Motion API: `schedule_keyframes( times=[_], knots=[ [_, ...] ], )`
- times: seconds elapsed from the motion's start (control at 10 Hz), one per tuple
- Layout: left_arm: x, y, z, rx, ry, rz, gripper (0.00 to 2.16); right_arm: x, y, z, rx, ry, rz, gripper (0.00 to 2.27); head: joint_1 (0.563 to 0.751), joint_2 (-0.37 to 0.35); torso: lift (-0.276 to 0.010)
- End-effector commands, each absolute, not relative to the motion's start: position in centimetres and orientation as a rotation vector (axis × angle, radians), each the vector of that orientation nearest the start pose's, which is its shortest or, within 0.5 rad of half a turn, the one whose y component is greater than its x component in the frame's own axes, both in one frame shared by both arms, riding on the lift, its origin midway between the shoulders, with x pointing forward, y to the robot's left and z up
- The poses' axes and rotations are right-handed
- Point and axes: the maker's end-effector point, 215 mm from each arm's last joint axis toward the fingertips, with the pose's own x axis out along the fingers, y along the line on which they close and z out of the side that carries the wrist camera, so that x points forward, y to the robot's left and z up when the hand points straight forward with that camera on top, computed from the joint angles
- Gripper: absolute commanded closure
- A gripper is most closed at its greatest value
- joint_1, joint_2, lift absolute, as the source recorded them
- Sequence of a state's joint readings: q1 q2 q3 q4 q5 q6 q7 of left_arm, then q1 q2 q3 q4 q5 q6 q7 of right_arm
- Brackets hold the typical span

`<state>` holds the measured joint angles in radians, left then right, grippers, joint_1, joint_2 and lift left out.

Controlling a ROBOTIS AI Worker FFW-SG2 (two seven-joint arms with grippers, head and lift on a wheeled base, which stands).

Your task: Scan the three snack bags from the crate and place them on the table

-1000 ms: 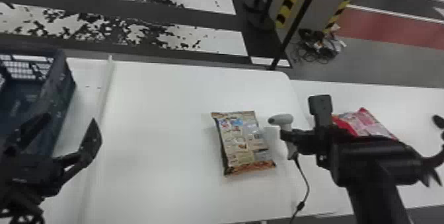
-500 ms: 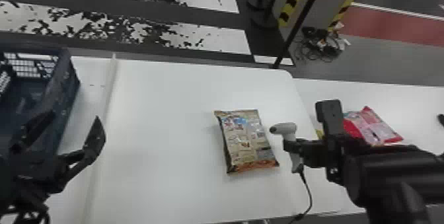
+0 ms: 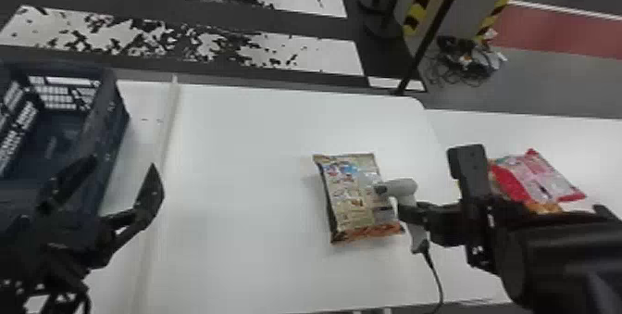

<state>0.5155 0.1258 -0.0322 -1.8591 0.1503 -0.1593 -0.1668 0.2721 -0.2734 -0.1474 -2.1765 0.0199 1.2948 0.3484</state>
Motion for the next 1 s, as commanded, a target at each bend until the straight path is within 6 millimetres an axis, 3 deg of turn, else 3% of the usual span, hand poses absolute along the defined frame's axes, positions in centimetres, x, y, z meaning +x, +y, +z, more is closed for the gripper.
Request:
schedule_keyframes(
  times=[0.0,0.4,0.6,0.9],
  knots=[
    [42.2,19.8,-39.8,-0.056,0.071,-0.225,0.04,38.8,-32.9,-48.2,-0.097,0.959,0.111,2.26,0.695,-0.190,-0.062],
    [42.2,19.9,-39.9,-0.057,0.073,-0.224,0.04,39.0,-33.4,-47.9,-0.096,0.952,0.099,2.26,0.695,-0.180,-0.062],
    [42.2,19.9,-39.9,-0.057,0.073,-0.224,0.04,40.2,-35.4,-46.9,-0.080,0.922,0.054,2.26,0.695,-0.192,-0.062],
    [42.2,19.9,-39.9,-0.057,0.073,-0.224,0.04,43.1,-38.9,-47.9,-0.069,0.890,-0.005,2.26,0.695,-0.231,-0.062]
  ],
)
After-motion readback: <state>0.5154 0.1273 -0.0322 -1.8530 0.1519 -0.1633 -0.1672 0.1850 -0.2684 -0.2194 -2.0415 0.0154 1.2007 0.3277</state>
